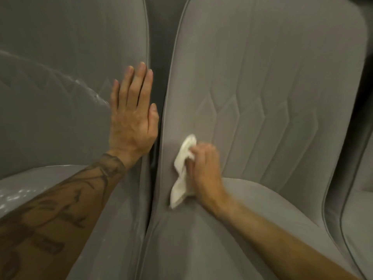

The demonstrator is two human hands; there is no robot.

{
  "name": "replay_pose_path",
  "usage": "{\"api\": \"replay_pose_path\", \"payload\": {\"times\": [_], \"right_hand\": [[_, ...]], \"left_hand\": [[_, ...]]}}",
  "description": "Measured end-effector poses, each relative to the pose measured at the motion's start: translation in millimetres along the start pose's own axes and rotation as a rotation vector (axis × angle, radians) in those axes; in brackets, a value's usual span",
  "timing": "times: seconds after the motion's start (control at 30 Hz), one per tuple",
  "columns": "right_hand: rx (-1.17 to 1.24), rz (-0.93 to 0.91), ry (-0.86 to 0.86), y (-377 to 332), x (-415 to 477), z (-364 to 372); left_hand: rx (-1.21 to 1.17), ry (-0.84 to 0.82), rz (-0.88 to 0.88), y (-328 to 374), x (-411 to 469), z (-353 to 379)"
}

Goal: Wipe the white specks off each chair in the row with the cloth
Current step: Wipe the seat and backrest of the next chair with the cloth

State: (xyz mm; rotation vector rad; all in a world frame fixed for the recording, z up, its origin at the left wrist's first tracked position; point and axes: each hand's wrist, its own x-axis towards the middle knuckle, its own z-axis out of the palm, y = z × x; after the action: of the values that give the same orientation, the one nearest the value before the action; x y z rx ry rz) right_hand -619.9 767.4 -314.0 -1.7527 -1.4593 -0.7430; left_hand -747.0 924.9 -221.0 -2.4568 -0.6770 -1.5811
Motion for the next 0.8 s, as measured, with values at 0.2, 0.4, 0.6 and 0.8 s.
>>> {"api": "replay_pose_path", "payload": {"times": [0.2, 0.4, 0.6, 0.8], "right_hand": [[0.169, -0.013, -0.511, -14, -60, -32], [-0.057, 0.124, -0.428, -19, -86, -27], [-0.555, 0.468, -0.356, 86, -99, -89], [-0.506, 0.755, -0.289, 76, -80, -69]], "left_hand": [[0.013, 0.000, 0.004, 0, -1, -1], [0.023, -0.025, -0.002, 2, 0, -2], [0.041, -0.037, -0.001, 2, -1, -2], [0.105, -0.080, -0.003, 5, -2, -6]]}}
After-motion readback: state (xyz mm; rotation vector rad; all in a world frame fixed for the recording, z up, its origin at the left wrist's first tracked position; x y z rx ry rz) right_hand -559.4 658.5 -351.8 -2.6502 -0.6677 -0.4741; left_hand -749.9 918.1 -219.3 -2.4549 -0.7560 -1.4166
